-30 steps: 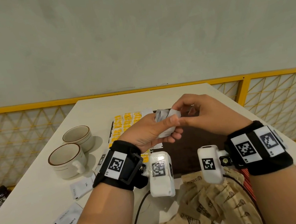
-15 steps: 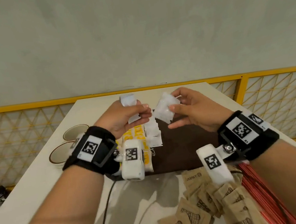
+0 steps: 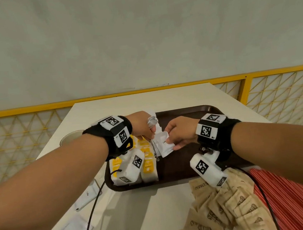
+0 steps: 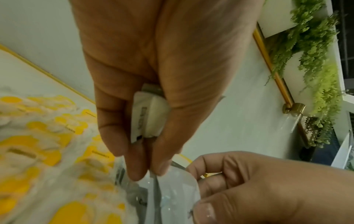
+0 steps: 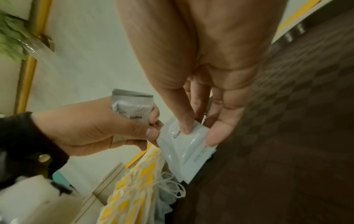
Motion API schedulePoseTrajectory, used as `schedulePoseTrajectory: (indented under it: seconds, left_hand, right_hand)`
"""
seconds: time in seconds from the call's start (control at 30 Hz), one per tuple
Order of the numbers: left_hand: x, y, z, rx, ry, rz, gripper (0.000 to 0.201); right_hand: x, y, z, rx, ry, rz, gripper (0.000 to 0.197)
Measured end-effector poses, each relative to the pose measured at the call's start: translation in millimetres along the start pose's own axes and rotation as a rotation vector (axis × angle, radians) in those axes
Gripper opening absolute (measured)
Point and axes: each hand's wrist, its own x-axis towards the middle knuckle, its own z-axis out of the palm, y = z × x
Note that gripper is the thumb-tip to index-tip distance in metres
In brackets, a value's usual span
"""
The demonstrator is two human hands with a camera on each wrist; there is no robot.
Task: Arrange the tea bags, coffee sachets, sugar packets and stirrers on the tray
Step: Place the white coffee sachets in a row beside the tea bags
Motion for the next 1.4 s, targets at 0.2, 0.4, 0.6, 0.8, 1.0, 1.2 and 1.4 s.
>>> schedulePoseTrajectory:
  seconds: [0.2,0.4,0.6,0.8,1.0,1.2,1.4]
  left_hand:
    - [17.4,2.2,-6.2,0.161,-0.057,-0.005,0.022]
    - [31.7,3.4,-6.7,0.253,-0.079,-0.005,0.025]
    - [41.6,-5.5,-2.0,0.328,-0.091,-0.053,0.027]
    - [45.5,-7.2,-1.4,0.344,-0.083,-0.065,0.02]
    - [46.1,-6.1,-2.9,0.306,-0.066,-0.076,0.014]
    - [45.0,-9.9,-9.2,0.216,-0.082,-0.107,0.013]
    - [48.0,-11.4,-11.5,0.272,0.003,-0.111,0.02]
  right_hand:
    - [6.0,3.7,-2.3,0.068,-0.015,0.028,0.019]
    - [16.1,8.4,-3.6,-0.038,-0.002,0.064,0.022]
    - [19.0,12.1,-3.0,-0.008,-0.029,0.075,0.029]
    - [21.0,11.9,-1.8,0.003,-0.026,0.058,0.034]
    - [27.7,9.9,-0.2,-0.007,0.018,0.003,0.033]
    - [28.9,7.2,0.7,-0.016,0.034,-0.013,0.034]
    - [24.7,8.2,1.2,-0.033,0.015,-0.002,0.038]
